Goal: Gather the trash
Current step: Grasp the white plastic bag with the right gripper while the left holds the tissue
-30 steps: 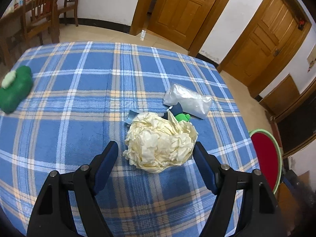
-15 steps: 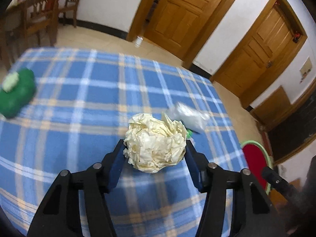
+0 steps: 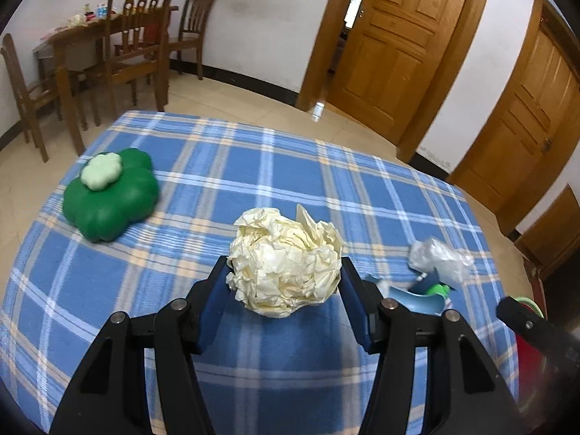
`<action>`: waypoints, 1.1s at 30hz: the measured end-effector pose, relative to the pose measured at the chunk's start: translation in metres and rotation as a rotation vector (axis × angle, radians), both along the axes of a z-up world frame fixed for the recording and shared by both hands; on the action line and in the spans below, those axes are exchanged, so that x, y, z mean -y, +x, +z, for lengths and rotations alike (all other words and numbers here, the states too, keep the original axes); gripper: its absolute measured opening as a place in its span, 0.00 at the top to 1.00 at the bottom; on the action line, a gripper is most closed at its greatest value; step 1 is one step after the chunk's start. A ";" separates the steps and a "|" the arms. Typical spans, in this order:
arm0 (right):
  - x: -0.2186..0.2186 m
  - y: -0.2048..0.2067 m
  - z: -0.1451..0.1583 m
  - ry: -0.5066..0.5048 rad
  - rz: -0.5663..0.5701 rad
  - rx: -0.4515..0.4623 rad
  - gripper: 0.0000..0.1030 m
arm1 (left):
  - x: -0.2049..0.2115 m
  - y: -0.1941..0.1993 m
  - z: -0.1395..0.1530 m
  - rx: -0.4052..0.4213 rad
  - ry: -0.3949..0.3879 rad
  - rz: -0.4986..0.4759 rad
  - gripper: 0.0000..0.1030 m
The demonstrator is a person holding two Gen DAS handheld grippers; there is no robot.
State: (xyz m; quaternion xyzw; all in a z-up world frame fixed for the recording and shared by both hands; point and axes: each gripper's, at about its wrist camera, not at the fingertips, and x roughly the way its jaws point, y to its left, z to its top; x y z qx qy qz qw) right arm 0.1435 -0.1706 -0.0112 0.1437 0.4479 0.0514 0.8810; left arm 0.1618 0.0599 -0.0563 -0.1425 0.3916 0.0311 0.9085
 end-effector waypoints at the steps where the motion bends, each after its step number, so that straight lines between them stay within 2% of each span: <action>1: -0.004 0.004 -0.002 -0.003 0.003 -0.002 0.29 | -0.002 -0.001 -0.001 0.002 0.003 0.005 0.43; 2: -0.008 0.008 -0.004 -0.004 0.007 -0.006 0.26 | -0.004 -0.001 -0.002 0.002 0.001 0.007 0.43; 7: -0.028 0.030 -0.013 -0.024 0.023 -0.009 0.25 | -0.008 0.000 -0.006 -0.009 -0.020 0.010 0.43; 9: -0.034 0.037 -0.016 -0.047 0.025 -0.001 0.21 | -0.011 0.000 -0.006 -0.008 -0.026 0.015 0.43; 25: -0.062 0.067 -0.032 -0.135 0.066 -0.003 0.20 | -0.011 -0.003 -0.008 -0.012 -0.042 0.016 0.43; 26: -0.062 0.067 -0.032 -0.133 0.063 0.000 0.21 | -0.011 -0.004 -0.008 -0.011 -0.042 0.015 0.43; 28: -0.059 0.066 -0.032 -0.136 0.056 0.005 0.32 | -0.010 -0.004 -0.007 -0.010 -0.042 0.014 0.43; 33: -0.050 0.062 -0.029 -0.119 0.049 0.009 0.33 | -0.008 -0.005 -0.005 0.006 -0.044 0.001 0.43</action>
